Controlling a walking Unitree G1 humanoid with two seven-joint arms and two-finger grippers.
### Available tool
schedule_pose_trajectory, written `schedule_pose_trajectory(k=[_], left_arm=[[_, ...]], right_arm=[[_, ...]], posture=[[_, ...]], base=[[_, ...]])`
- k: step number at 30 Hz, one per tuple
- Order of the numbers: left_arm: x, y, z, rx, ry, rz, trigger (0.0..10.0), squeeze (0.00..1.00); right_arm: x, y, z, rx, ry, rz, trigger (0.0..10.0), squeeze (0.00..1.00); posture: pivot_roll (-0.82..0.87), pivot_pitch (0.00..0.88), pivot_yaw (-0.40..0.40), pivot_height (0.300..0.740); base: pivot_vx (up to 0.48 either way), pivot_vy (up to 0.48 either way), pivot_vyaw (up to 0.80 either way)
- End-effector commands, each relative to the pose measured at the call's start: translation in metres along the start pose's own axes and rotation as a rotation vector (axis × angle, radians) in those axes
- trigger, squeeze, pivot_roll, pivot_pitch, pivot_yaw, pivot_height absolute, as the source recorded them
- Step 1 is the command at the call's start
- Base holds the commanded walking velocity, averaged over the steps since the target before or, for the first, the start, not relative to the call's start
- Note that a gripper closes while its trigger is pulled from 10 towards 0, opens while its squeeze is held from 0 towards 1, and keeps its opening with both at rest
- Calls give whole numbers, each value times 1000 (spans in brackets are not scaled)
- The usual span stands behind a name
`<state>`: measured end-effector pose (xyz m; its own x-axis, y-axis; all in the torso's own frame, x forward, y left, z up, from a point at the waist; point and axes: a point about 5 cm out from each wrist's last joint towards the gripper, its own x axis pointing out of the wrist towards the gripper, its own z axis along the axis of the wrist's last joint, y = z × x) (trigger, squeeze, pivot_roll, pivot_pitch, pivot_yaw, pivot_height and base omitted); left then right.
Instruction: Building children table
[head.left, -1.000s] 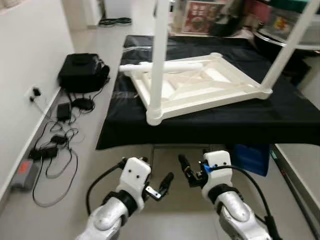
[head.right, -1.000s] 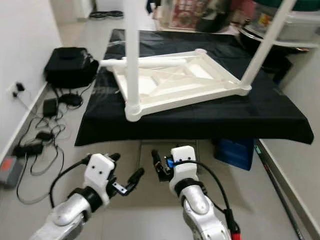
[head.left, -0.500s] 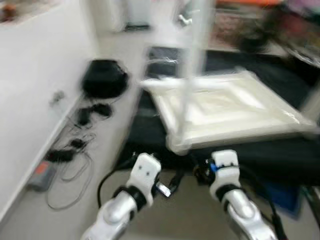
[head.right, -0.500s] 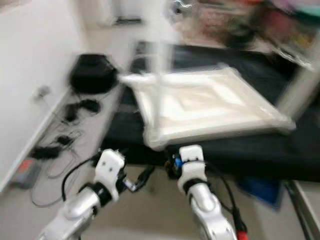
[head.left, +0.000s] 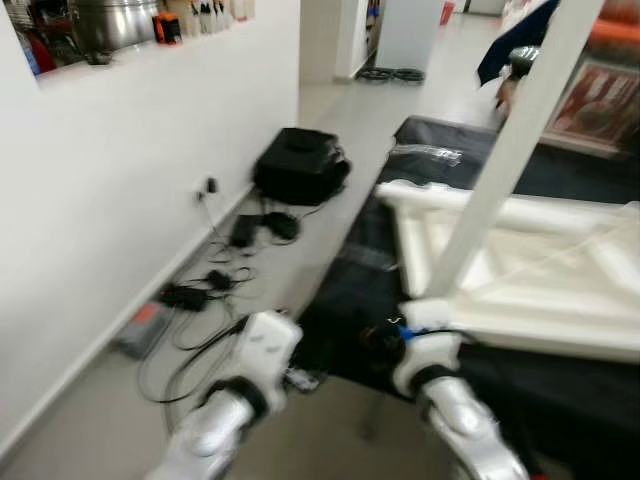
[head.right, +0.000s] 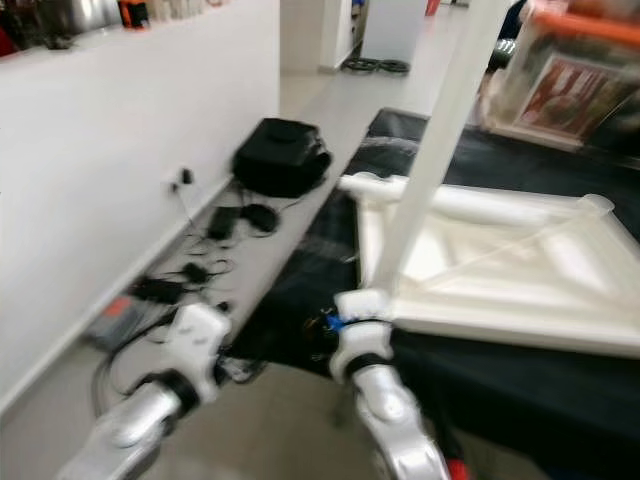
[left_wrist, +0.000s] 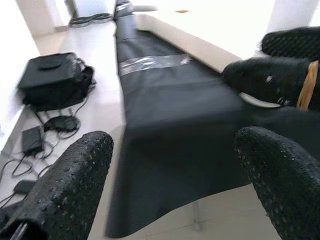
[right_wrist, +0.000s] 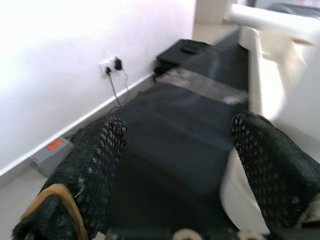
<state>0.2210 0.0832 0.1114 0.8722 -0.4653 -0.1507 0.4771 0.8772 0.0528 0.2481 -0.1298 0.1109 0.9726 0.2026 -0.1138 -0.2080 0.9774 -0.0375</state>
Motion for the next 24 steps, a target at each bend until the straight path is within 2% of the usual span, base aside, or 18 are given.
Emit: schedule_pose_trajectory(k=[1,3,4,6,8,9,11,12,13,15,16,17,18,19,21,23,24], left_arm=[[1,-3,2,1,-8,-18,10000,0],[1,-4,2,2,-8,-24,10000,0],[1,-4,2,2,-8,-24,10000,0],[2,-4,2,2,-4,-25,10000,0],[2,-4,1,0,0,-25,10000,0],[2,-4,1,0,0,-25,10000,0],[3,-4,1,-4,-1,-24,10000,0],[3,-4,1,-4,-1,-24,10000,0],[3,-4,1,-5,0,-23,10000,0],[4,-4,1,-6,0,-26,10000,0],[4,-4,1,-8,0,-27,10000,0],[4,-4,1,-8,0,-27,10000,0],[4,-4,1,-8,1,-30,10000,0],[5,-4,2,-8,-1,-35,10000,0],[5,-4,2,-7,-1,-36,10000,0],[5,-5,2,-9,-3,-39,10000,0],[5,-5,2,-9,-3,-39,10000,0]], right_arm=[[-2,-4,-5,16,32,-1,10000,0],[-1,4,-7,90,61,142,10000,0],[-1,4,-7,90,61,142,10000,0],[-1,7,-5,133,64,229,10000,0],[-2,-4,-6,161,66,177,10000,0],[-2,-4,-6,161,66,177,10000,0],[-11,-8,-6,263,72,284,10000,0],[-11,-8,-6,263,72,284,10000,0],[-19,-11,-8,333,97,382,10000,0],[-36,-24,-12,313,149,532,10000,0],[-38,-39,-11,296,155,526,10000,0],[-38,-39,-11,296,155,526,10000,0],[-38,-54,-10,279,154,487,10000,0],[-36,-81,-2,273,123,416,10000,0],[-36,-86,0,272,116,405,10000,0],[-40,-106,17,285,42,426,10000,0],[-40,-106,17,285,42,426,10000,0]], posture=[[131,70,-51,740],[130,71,-51,740],[130,71,-51,740],[127,76,-48,740],[125,76,-50,740],[125,76,-50,740],[127,80,-52,740],[127,80,-52,740],[123,78,-47,740],[122,81,-47,740],[115,78,-44,740],[115,78,-44,740],[115,78,-44,740],[113,78,-46,740],[113,78,-46,740],[111,77,-43,740],[111,77,-43,740]], base=[[0,0,0],[0,0,0],[0,0,0],[0,0,0],[0,0,0],[0,0,0],[0,0,0],[0,0,0],[0,0,0],[0,0,0],[0,0,0],[0,0,0],[0,0,0],[0,0,0],[0,0,0],[0,0,0],[0,0,0]])
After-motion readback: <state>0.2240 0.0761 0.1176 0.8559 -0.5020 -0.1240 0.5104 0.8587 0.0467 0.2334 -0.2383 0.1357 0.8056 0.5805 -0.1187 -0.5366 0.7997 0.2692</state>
